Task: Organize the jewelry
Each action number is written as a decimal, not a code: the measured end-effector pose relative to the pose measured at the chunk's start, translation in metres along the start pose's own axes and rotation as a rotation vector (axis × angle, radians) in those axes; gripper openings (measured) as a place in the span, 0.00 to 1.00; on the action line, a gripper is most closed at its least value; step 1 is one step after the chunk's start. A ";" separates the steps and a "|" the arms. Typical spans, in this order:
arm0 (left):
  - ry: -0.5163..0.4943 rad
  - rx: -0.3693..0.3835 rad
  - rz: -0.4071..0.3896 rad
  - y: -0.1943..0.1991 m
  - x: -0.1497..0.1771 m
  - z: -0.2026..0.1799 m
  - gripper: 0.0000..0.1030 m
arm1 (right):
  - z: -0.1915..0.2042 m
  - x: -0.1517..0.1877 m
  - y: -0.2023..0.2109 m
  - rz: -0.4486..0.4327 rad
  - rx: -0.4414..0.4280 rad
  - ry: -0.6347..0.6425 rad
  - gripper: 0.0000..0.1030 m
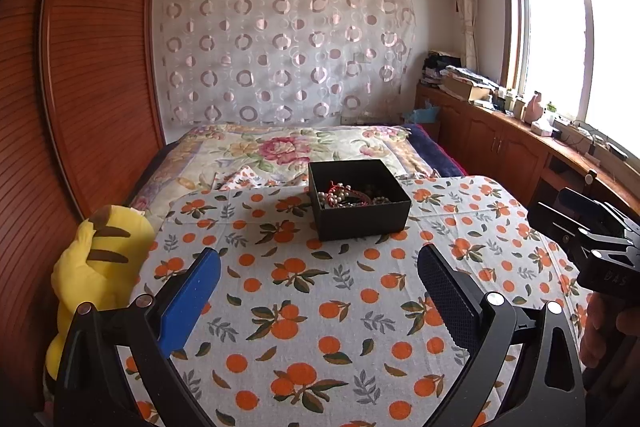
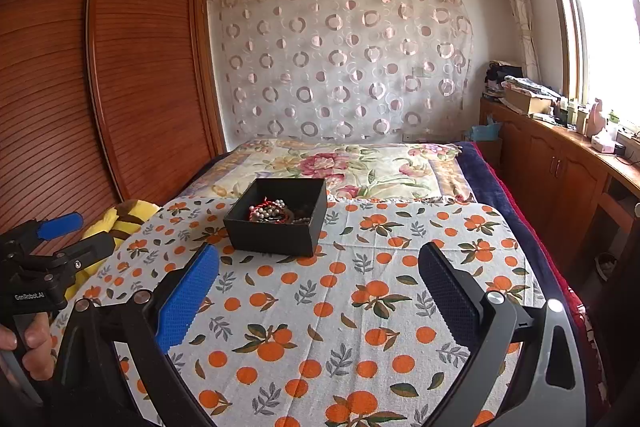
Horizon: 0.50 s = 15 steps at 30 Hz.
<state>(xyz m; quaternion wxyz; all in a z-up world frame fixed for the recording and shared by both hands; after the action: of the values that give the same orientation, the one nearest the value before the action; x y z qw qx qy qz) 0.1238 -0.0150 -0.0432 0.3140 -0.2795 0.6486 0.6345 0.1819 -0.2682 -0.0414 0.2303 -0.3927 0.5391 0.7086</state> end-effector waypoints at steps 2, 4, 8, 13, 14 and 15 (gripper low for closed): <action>0.001 -0.001 -0.001 0.000 0.000 0.000 0.92 | 0.001 -0.001 0.001 -0.001 0.001 -0.001 0.98; 0.003 0.001 -0.004 0.000 0.000 0.000 0.92 | 0.001 -0.001 0.001 -0.003 0.001 0.000 0.98; 0.005 -0.002 -0.011 0.002 -0.002 -0.002 0.92 | -0.001 -0.001 0.002 -0.009 0.002 -0.002 0.98; 0.004 -0.002 -0.013 0.003 -0.002 -0.004 0.92 | -0.002 0.000 0.005 -0.017 0.004 0.000 0.98; 0.005 -0.001 -0.013 0.003 -0.002 -0.003 0.92 | -0.001 0.000 0.005 -0.016 0.005 0.001 0.98; 0.005 0.000 -0.012 0.003 -0.002 -0.003 0.92 | -0.001 0.000 0.005 -0.016 0.005 0.001 0.98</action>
<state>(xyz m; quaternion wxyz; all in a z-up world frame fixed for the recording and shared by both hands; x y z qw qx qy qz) 0.1229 -0.0176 -0.0401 0.3162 -0.2853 0.6476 0.6318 0.1786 -0.2710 -0.0393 0.2366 -0.3967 0.5378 0.7053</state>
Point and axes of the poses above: each gripper's, at about its wrist camera, not at the fingertips, and y roughly against the way its jaws point, z to its left, x to its underside, the point moved 10 cm from there along -y, roughly the way its jaws point, and after that the axes turned 10 degrees about z, right-handed, at the moved point
